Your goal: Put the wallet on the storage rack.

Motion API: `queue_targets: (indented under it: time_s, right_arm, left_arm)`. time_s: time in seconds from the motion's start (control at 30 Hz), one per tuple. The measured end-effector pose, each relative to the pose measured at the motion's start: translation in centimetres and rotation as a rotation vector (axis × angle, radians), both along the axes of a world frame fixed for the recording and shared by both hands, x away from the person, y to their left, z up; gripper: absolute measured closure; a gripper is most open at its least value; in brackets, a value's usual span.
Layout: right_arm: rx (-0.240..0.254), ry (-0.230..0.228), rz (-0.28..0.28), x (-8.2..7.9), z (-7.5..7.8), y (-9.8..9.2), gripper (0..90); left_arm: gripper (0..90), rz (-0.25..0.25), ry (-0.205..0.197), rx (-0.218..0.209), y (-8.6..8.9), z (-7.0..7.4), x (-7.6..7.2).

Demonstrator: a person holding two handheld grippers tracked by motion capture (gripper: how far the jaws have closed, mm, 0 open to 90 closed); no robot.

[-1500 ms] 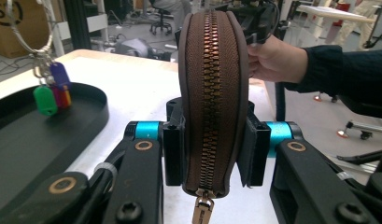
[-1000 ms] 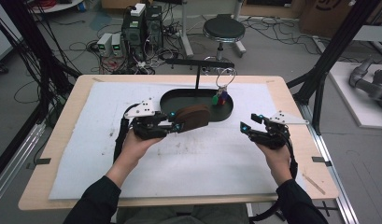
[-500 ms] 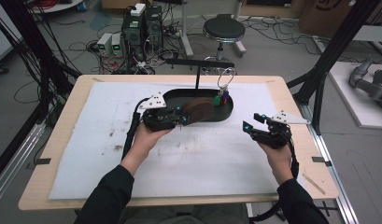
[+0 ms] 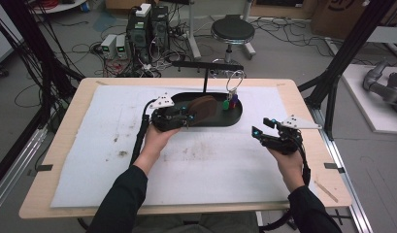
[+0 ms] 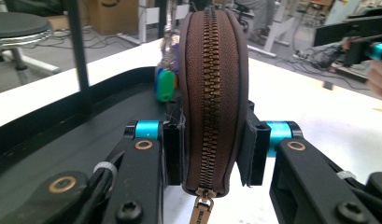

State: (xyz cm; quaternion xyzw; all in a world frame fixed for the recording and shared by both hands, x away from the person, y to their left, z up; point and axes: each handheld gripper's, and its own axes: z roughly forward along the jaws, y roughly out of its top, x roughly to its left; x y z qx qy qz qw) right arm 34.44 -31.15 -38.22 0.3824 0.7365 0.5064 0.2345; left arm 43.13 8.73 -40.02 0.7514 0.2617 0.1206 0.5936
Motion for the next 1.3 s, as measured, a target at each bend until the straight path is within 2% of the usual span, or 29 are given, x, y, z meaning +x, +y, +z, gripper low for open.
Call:
queue_targets:
  time_s: [0.23, 0.47, 0.6, 0.73, 0.93, 1.2, 1.3]
  right_arm:
    - [0.0, -0.001, 0.001, 0.1, 0.0, 0.0, 37.6]
    - [-0.003, 0.001, 0.007, 0.1, -0.1, 0.1, 37.6]
    - [0.0, 0.005, 0.006, 0.1, -0.1, 0.0, 37.6]
    - [-0.004, 0.001, 0.004, 0.0, -0.1, -0.2, 37.6]
    - [-0.003, 0.002, 0.003, 0.0, -0.1, -0.3, 37.6]
    - [-0.011, 0.0, 0.005, 0.0, -0.1, -0.1, 37.6]
    - [-0.008, 0.001, 0.005, 0.0, -0.1, -0.1, 37.6]
  left_arm:
    - [67.5, 0.06, 0.031, -0.017, 0.1, -1.2, 1.3]
    - [67.5, 0.069, 0.062, 0.025, -1.4, -1.6, 2.8]
    - [67.5, 0.086, 0.075, 0.019, -2.0, -2.1, 3.5]
    - [67.8, 0.117, 0.076, 0.011, -2.3, -2.8, 4.1]
    - [68.0, 0.133, 0.07, 0.056, -2.7, -3.6, 4.6]
    - [67.9, 0.155, 0.088, 0.045, -2.9, -4.4, 5.0]
    - [67.8, 0.159, 0.083, 0.045, -3.1, -4.6, 5.0]
